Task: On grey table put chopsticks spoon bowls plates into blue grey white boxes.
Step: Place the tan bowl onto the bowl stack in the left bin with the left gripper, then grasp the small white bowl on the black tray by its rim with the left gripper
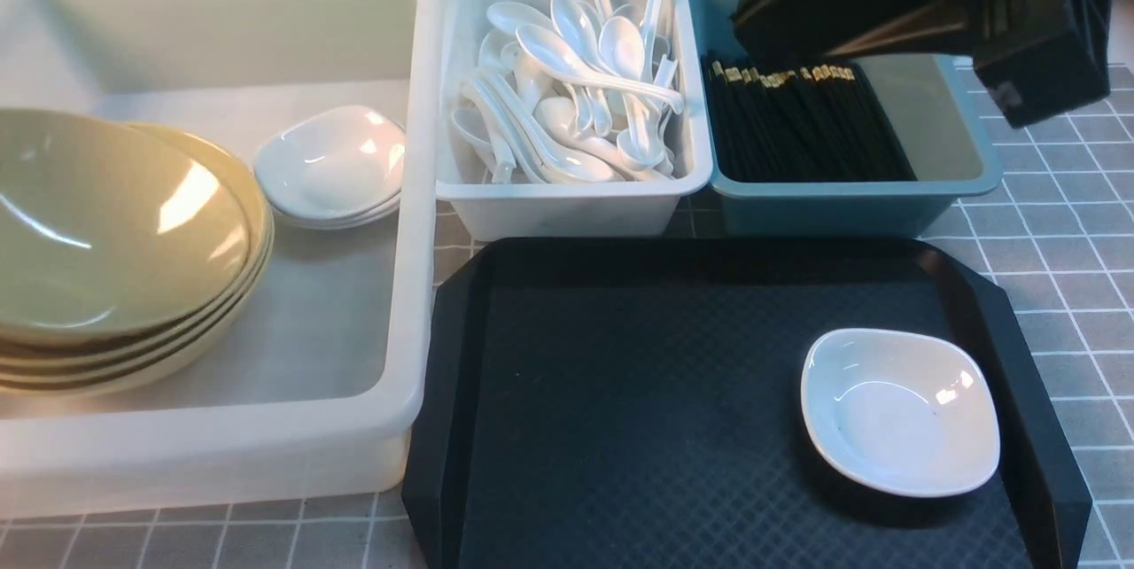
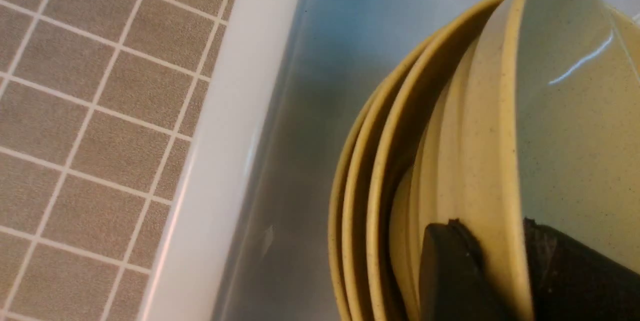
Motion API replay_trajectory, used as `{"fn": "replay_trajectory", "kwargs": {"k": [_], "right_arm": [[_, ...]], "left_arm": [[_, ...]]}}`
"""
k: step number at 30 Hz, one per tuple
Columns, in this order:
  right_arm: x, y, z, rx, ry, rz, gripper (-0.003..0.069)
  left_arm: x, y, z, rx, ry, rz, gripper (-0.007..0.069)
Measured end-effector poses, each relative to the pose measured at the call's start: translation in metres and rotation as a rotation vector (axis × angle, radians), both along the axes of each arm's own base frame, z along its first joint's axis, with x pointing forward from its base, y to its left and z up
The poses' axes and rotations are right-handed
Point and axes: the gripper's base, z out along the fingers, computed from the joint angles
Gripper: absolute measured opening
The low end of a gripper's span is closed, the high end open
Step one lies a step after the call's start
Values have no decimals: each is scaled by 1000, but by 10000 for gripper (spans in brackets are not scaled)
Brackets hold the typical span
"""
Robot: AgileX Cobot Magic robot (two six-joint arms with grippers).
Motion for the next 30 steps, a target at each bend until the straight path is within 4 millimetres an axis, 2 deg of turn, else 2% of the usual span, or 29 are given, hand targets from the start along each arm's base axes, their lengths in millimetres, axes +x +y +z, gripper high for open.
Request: {"fn": "replay_trajectory", "kwargs": {"k": [5,8,11,14,15,16,17,18,21,23,26,28,30], "right_arm": [[0,0,0,-7,-6,4,78],[1,-1,-1,-18,-11,-2,78],[2,-3,-2,-31,-8,-27,78],[4,-5,-3,-45,0,-70,78],[5,-6,-3,-47,8,-89,78],[6,-7,-4,-53,14,-115,78],[6,-8,-4,-58,15,-121,78],[8,-9,-8,-67,34,-159,78],[11,-10,-20,-96,82,-209,78],[12,-13,-31,-128,119,-251,79],[9,-23,-56,-198,187,-357,79],[-2,-36,-70,-241,207,-429,81],[-17,-52,-77,-268,200,-499,83]], "left_arm": [[-1,-1,-1,6,27,-35,435],[-4,-2,9,23,31,-33,555],[-11,-7,39,27,-19,8,591],[-19,-31,76,34,-98,-15,564],[-20,-42,84,38,-119,-47,542],[-19,-64,93,43,-145,-122,507],[-19,-69,94,42,-148,-138,501],[-16,-109,101,45,-165,-307,439],[-12,-175,99,43,-162,-594,351],[-11,-223,92,52,-148,-784,308],[-8,-279,77,80,-149,-954,288],[-7,-322,58,86,-132,-1055,289],[-6,-353,41,90,-117,-1123,300]]}}
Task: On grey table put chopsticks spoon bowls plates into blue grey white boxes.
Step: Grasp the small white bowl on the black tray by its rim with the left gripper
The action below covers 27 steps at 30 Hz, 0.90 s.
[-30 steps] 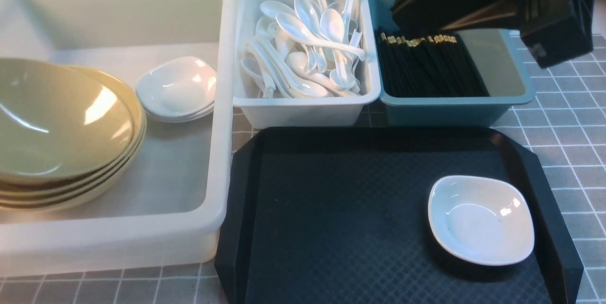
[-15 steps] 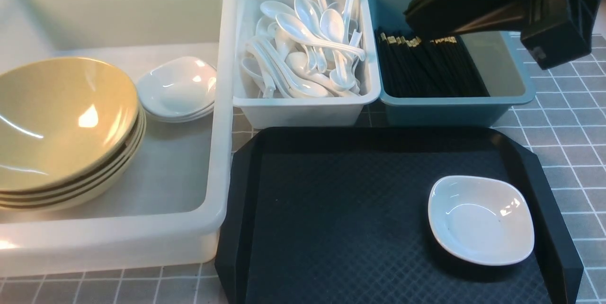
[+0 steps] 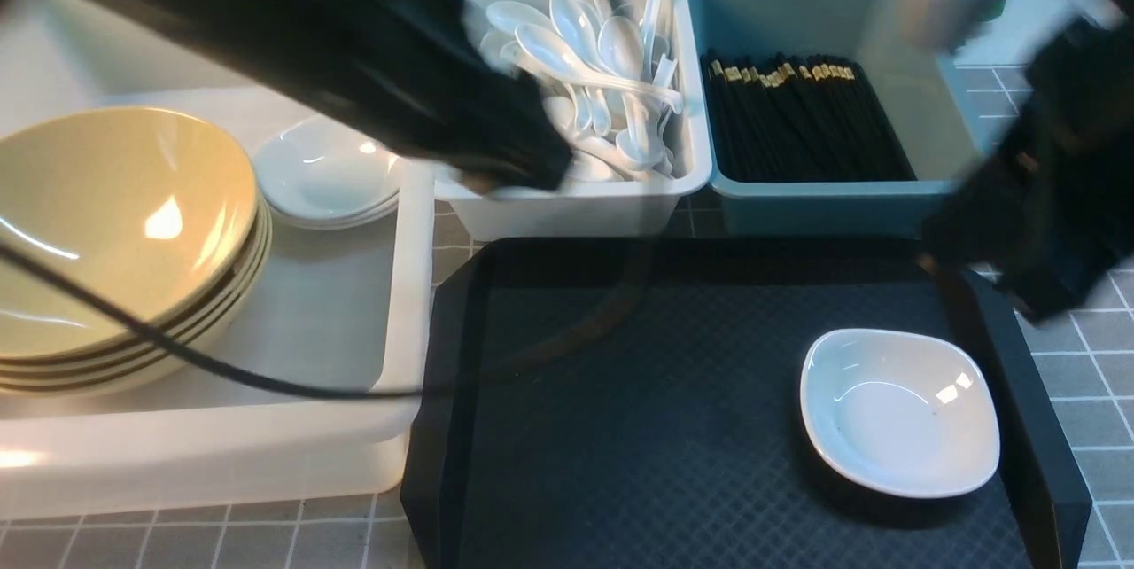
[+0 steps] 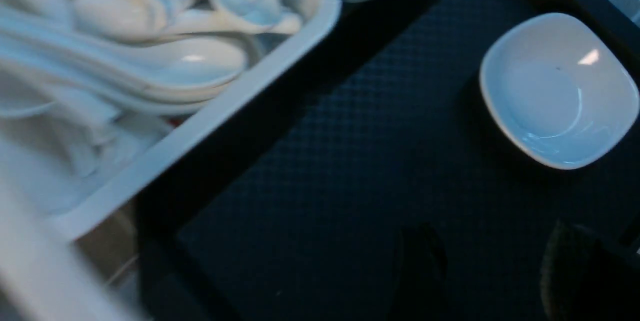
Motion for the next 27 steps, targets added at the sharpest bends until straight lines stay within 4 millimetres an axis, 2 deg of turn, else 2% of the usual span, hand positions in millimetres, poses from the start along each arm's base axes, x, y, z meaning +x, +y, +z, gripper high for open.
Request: {"fn": "replay_trajectory", "kwargs": {"k": [1,2,3,5,7,9,10,12,13,14,17,19,20,24,27], "right_arm": [[-4,-3,-1,-2,-3,-6,83],[-19,-18,-4,-25,-31,-66,83],[-21,-20,-6,-30,-29,-72,84],[-41,-37,-8,-34,-69,-121,87],[-55,-47,-10,-22,-94,-134,88],[-63,-51,-9,-10,-108,-141,89],[-70,-56,-10,-2,-123,-143,89],[-80,-62,-8,16,-148,-145,91],[-81,-62,-8,18,-151,-145,91],[-86,-66,-7,29,-168,-146,93],[-90,-68,-5,37,-183,-147,94],[-90,-68,-5,37,-183,-147,95],[-90,-68,-5,37,-183,-147,97],[-90,-68,-5,36,-183,-146,97],[-90,-68,-5,30,-187,-136,97]], "left_arm": [[-1,-9,-4,0,0,-18,306],[1,-33,-25,14,21,-59,327],[1,-36,-27,14,24,-63,330],[3,-69,-56,19,61,-104,379],[6,-89,-72,16,89,-121,421],[10,-100,-82,13,103,-128,447],[14,-114,-94,17,124,-136,475],[24,-128,-106,8,134,-136,501],[25,-130,-107,7,136,-136,503],[35,-141,-118,-2,146,-130,510],[48,-156,-135,-12,170,-123,514],[51,-162,-142,-15,183,-125,515],[53,-172,-152,-11,203,-136,515],[53,-186,-165,4,215,-161,513],[51,-196,-179,34,225,-185,477]]}}
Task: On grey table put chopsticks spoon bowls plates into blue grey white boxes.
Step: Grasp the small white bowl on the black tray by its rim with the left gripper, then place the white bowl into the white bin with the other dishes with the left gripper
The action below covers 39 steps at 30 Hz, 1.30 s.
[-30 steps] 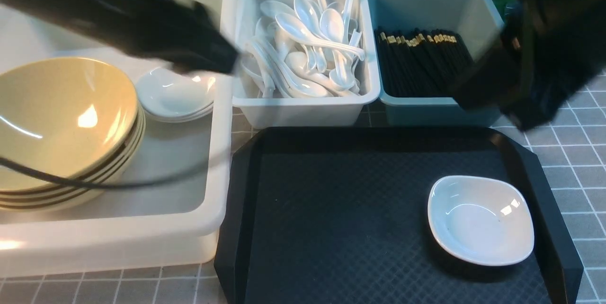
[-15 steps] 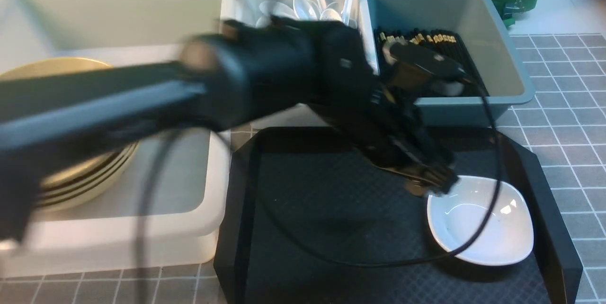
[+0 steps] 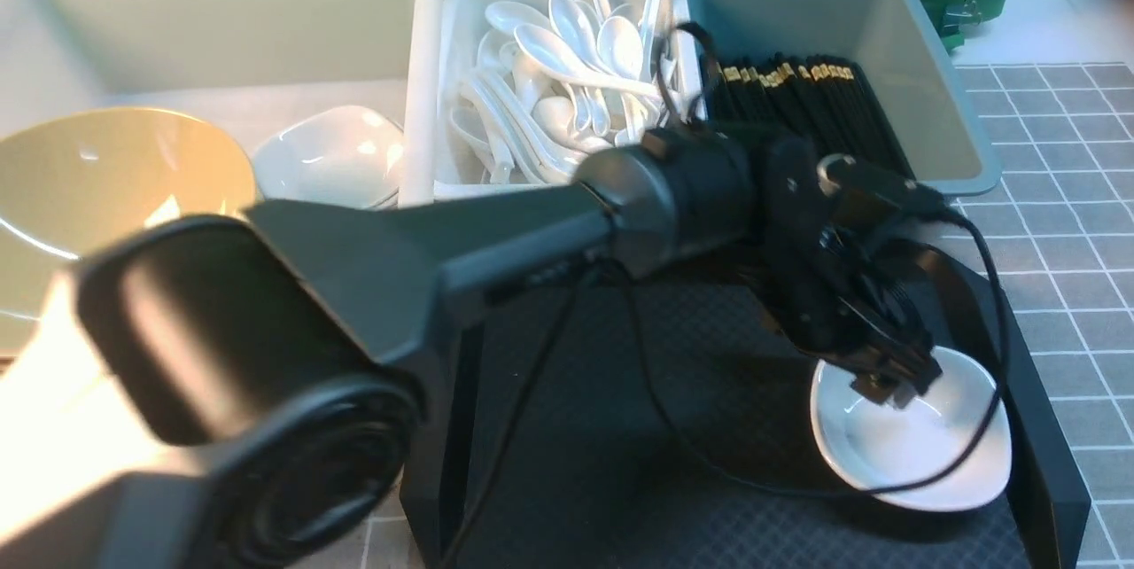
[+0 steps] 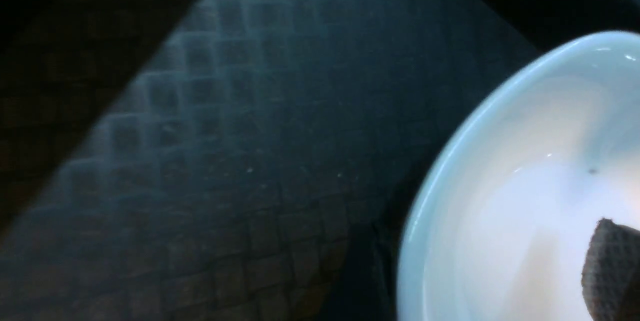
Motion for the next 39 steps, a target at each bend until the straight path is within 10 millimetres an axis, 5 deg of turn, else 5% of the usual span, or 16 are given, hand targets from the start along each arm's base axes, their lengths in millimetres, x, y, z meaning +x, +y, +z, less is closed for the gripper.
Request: {"fn": "replay_trajectory", "kwargs": {"k": [3,9,11,14,19,21,22,23,26,27,28,30,34,39], "right_arm": [[0,0,0,-4,0,4,97],[0,0,0,-2,-2,5,97],[3,3,0,7,-4,10,97],[8,7,-2,4,7,19,97],[40,35,-1,-8,72,121,71],[50,44,3,7,72,166,52],[59,55,5,30,82,206,43],[59,55,6,30,73,211,42],[82,80,13,93,80,310,40],[85,83,13,98,85,318,40],[94,95,17,119,72,356,40],[98,101,18,120,65,375,40],[111,125,17,135,45,431,40],[121,136,10,125,36,453,41]], "left_arm": [[0,0,-4,22,7,2,416],[0,4,0,73,20,-9,135],[1,7,18,65,38,-20,40],[4,14,43,54,10,-45,11],[20,81,155,-48,-156,13,1],[23,108,185,-76,-208,59,1],[26,137,212,-91,-260,113,0],[26,141,215,-92,-267,122,0],[32,215,253,-65,-333,268,0],[33,224,256,-58,-336,286,0],[39,259,261,-20,-334,367,0],[42,278,262,1,-326,410,0],[57,348,253,49,-285,591,0],[70,384,236,40,-294,717,0]]}}
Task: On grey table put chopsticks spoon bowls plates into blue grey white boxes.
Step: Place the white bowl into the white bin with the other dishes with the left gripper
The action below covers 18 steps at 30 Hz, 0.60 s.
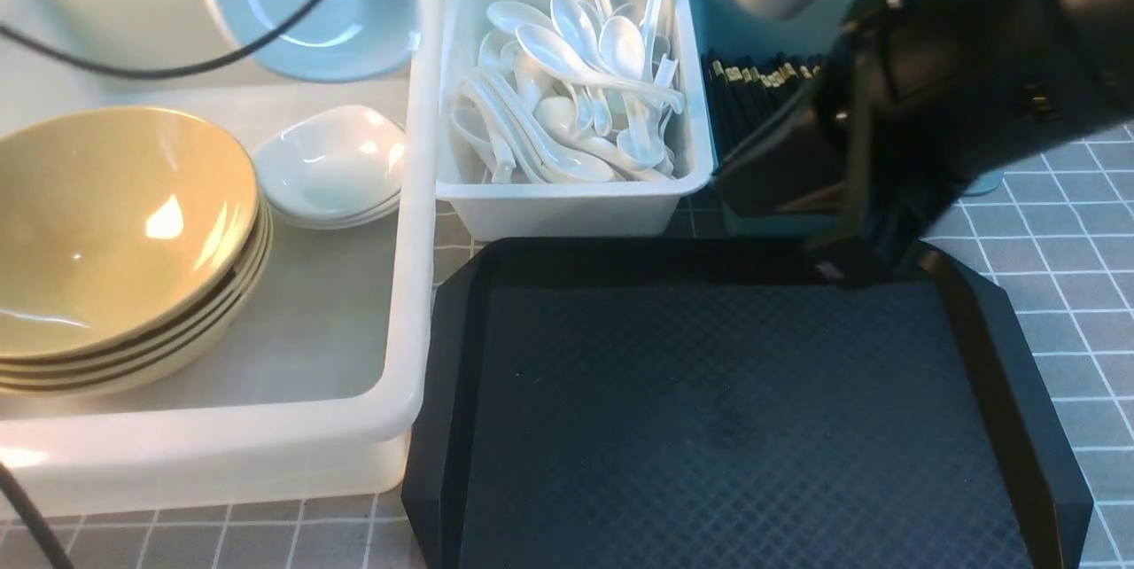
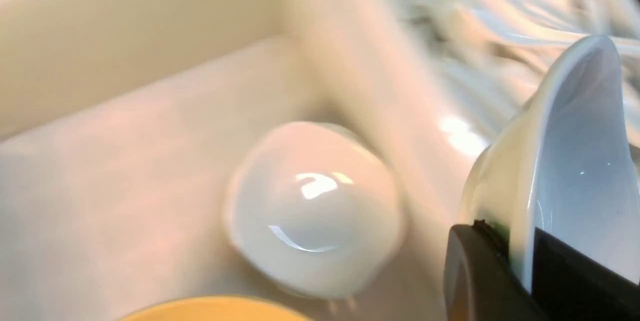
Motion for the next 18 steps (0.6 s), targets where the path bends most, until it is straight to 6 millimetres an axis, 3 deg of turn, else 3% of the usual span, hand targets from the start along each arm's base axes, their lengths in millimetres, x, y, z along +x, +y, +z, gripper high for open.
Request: {"fn": "replay_trajectory", "kwargs": {"k": [3,7,11,13,18], "right_arm": [[9,4,-5,-10,-32,0,43],[20,9,-8,-10,-87,-15,43],[29,14,-15,-19,-111,-18,43],[31,14,-17,-30,-110,-17,43],[38,16,-26,-81,-116,-17,45]], "left_arm": [[11,17,-17,-20,-48,79,0],[31,25,-43,-28,-75,129,0],[60,28,-87,-49,-33,157,0],[65,28,-96,-54,-17,160,0],[85,28,-157,-82,128,163,0]]}}
